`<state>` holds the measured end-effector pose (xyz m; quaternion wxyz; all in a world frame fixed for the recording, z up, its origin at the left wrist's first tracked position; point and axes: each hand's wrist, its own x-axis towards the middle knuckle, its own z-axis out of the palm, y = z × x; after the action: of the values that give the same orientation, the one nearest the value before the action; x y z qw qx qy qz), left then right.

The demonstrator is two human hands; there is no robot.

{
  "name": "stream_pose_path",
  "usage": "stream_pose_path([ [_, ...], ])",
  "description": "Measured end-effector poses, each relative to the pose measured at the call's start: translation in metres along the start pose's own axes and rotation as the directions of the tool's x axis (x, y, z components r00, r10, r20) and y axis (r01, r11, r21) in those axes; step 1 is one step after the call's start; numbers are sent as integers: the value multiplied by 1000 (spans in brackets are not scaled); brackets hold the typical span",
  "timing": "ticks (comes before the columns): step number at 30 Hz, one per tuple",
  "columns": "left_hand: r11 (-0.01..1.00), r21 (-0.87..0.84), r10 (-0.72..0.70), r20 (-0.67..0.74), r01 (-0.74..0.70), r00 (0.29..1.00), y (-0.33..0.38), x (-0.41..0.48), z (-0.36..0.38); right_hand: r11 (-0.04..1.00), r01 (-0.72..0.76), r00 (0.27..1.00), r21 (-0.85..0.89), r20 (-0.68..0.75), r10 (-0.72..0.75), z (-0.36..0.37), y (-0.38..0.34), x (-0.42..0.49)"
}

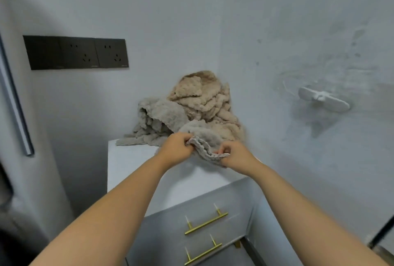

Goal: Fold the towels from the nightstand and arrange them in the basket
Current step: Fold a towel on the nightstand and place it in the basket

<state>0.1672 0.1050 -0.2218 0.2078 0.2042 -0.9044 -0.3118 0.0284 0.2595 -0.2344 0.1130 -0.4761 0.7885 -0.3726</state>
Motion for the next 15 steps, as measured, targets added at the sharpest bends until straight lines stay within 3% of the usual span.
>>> stream_pose_path([
  [4, 981, 180, 46, 138, -71, 989, -17, -31, 23, 990, -24, 987, -142, 154, 46, 14, 18, -22],
  [8, 973, 213, 44, 201, -88, 979, -16, -52, 32, 996, -46, 979, -80, 195, 61, 15, 25, -31],
  [15, 959, 193, 187, 109, -205, 976, -24, -84, 49, 994, -20, 954, -106, 297, 51, 7, 23, -35],
])
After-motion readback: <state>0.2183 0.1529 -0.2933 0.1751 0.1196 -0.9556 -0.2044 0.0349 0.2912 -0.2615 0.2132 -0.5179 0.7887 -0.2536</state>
